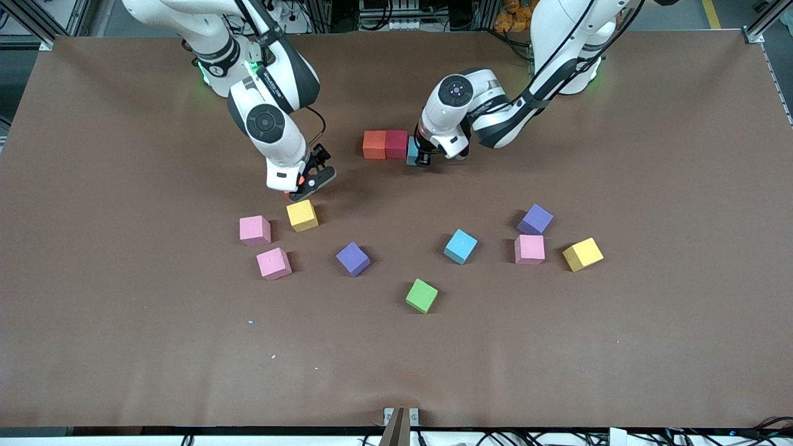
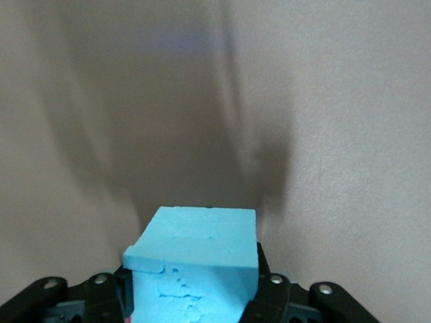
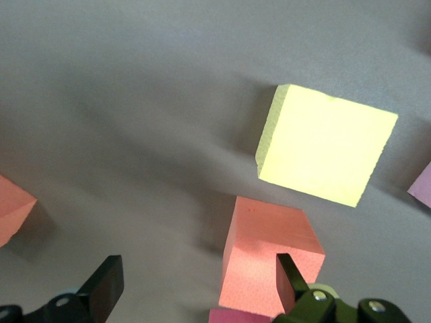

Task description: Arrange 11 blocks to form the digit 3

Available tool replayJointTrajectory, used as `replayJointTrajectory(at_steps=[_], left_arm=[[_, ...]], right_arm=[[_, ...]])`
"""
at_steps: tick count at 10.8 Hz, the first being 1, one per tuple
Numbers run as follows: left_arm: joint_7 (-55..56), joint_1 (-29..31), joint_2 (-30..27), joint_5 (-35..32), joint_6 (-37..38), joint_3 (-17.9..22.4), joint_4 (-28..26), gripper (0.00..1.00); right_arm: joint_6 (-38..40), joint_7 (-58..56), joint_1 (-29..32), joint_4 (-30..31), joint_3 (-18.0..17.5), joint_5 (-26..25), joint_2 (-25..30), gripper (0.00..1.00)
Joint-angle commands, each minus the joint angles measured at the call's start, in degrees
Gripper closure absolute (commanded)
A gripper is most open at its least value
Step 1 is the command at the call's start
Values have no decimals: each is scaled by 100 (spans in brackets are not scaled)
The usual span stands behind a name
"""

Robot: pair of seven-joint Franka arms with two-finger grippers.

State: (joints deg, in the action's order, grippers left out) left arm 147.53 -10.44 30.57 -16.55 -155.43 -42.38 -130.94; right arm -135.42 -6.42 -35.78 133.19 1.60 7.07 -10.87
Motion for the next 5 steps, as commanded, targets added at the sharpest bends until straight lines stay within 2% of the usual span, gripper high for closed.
replayJointTrajectory(at_steps=[1, 5], left_arm=[[39, 95, -7, -164, 328, 1, -10, 100], [346, 86, 19, -164, 382, -78, -19, 100]], right_arm=[[-195, 97, 18, 294, -11, -170, 156, 0], [-195, 150, 167, 383, -2, -268, 217, 0]])
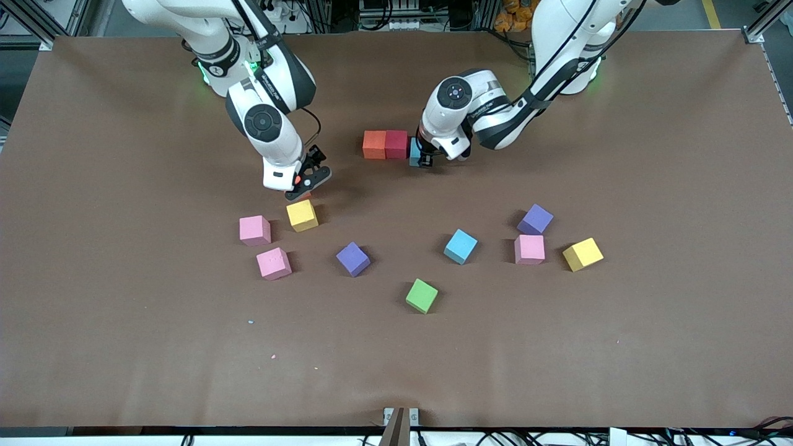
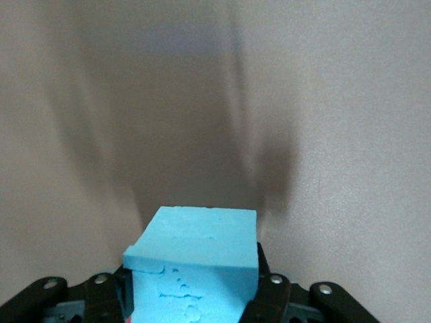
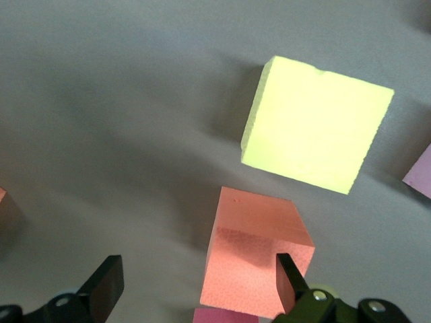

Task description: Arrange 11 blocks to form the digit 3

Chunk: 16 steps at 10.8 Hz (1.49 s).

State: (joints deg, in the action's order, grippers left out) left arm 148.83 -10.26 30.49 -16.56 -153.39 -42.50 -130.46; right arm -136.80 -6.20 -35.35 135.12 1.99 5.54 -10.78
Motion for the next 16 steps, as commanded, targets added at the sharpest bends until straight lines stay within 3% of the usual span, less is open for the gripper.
replayJointTrajectory(at_steps=[1, 5, 9, 16], left_arm=[[278, 60, 36, -164, 186, -74, -68, 100], [437, 25, 62, -164, 195, -153, -68, 100], [489, -2, 80, -164, 204, -180, -59, 100], [446, 16, 185, -164, 204, -180, 29, 98]], right_arm=[[-66, 128, 177, 190, -23, -175, 208, 0], [-356, 268, 608, 260, -23, -369, 86, 0], [-401, 945, 354, 251, -40, -334, 15, 0], [-1033, 884, 353, 541, -40, -343, -301, 0]])
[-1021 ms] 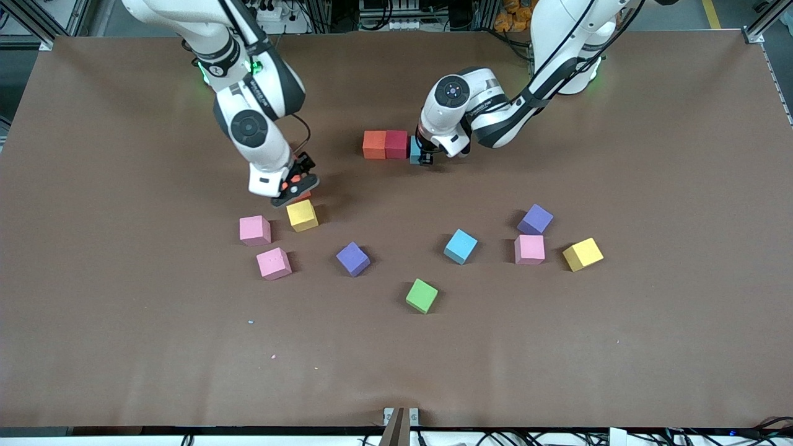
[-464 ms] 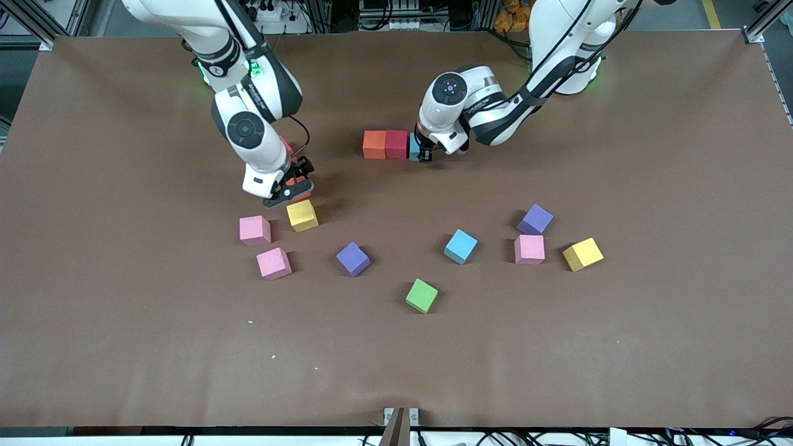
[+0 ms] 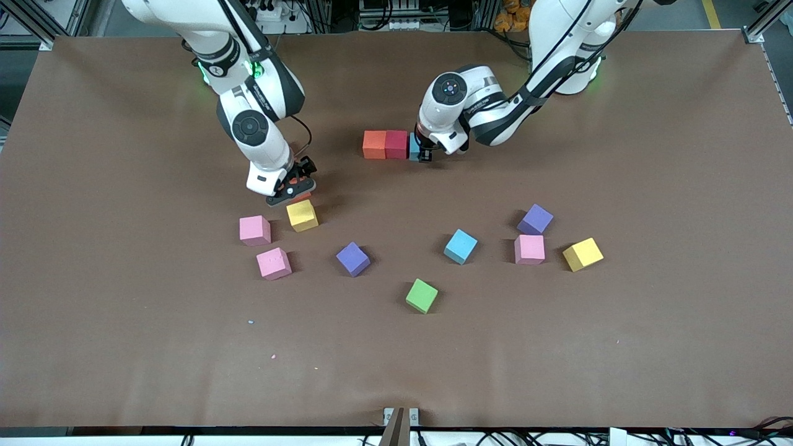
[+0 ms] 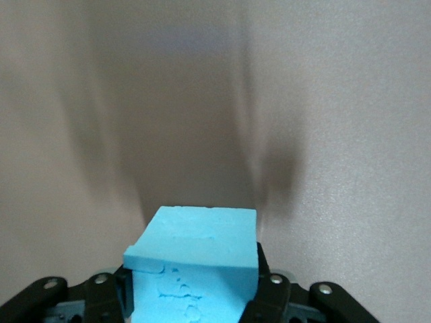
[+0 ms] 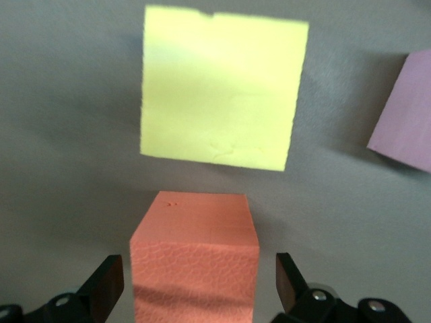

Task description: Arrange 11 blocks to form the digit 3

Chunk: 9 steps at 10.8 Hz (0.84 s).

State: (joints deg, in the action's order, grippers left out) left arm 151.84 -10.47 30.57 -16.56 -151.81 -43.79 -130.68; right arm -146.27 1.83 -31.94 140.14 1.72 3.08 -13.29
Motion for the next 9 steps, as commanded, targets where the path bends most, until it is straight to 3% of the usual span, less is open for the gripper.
replayJointTrajectory(at_steps=[1, 2, 3, 5, 9], left_arm=[[145, 27, 195, -155, 38, -50, 95, 98], [145, 27, 195, -154, 38, -50, 113, 98], [145, 18, 204, -154, 38, -50, 122, 98], [145, 18, 204, -154, 38, -50, 122, 98], [136, 1, 256, -155, 38, -50, 201, 98]], right_arm=[[-103, 72, 12, 39, -13, -97, -77, 36], [-95, 80, 12, 31, -13, -97, -77, 77], [-95, 89, 12, 4, -13, -97, -68, 82], [-42, 368, -92, -92, -31, -45, -42, 82], [-33, 2036, -873, -390, -84, 60, -77, 82]])
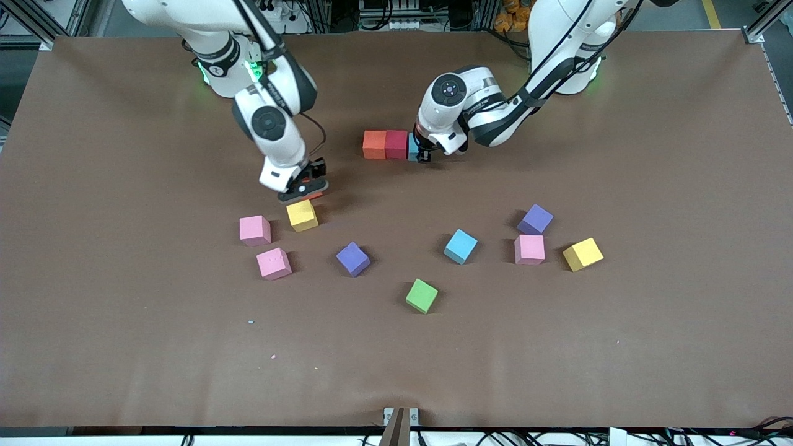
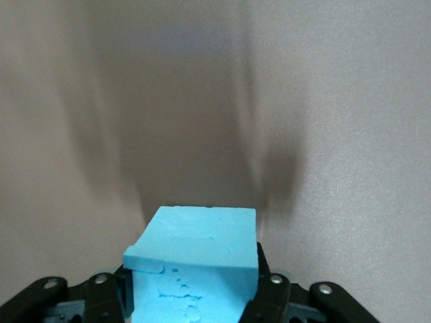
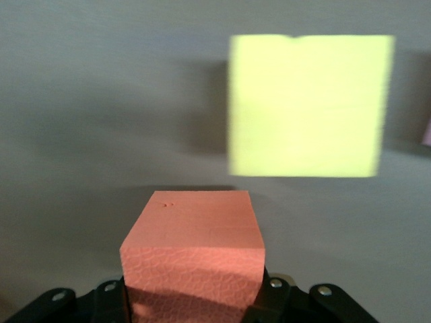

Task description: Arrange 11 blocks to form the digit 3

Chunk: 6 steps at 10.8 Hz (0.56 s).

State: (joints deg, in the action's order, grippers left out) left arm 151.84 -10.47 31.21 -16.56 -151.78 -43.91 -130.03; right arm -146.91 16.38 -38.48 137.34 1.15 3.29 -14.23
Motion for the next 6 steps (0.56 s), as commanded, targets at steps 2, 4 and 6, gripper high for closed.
replayJointTrajectory(at_steps=[2, 4, 6], left_arm=[[144, 1, 219, -154, 34, -39, 144, 97], [136, 1, 219, -163, 34, -39, 144, 95], [127, 1, 219, -163, 34, -39, 144, 76]], right_arm=[[40, 1198, -685, -347, -18, 547, -62, 82], [40, 1498, -801, -611, -18, 1014, -246, 82], [31, 1718, -1011, -936, -18, 1305, -536, 82]])
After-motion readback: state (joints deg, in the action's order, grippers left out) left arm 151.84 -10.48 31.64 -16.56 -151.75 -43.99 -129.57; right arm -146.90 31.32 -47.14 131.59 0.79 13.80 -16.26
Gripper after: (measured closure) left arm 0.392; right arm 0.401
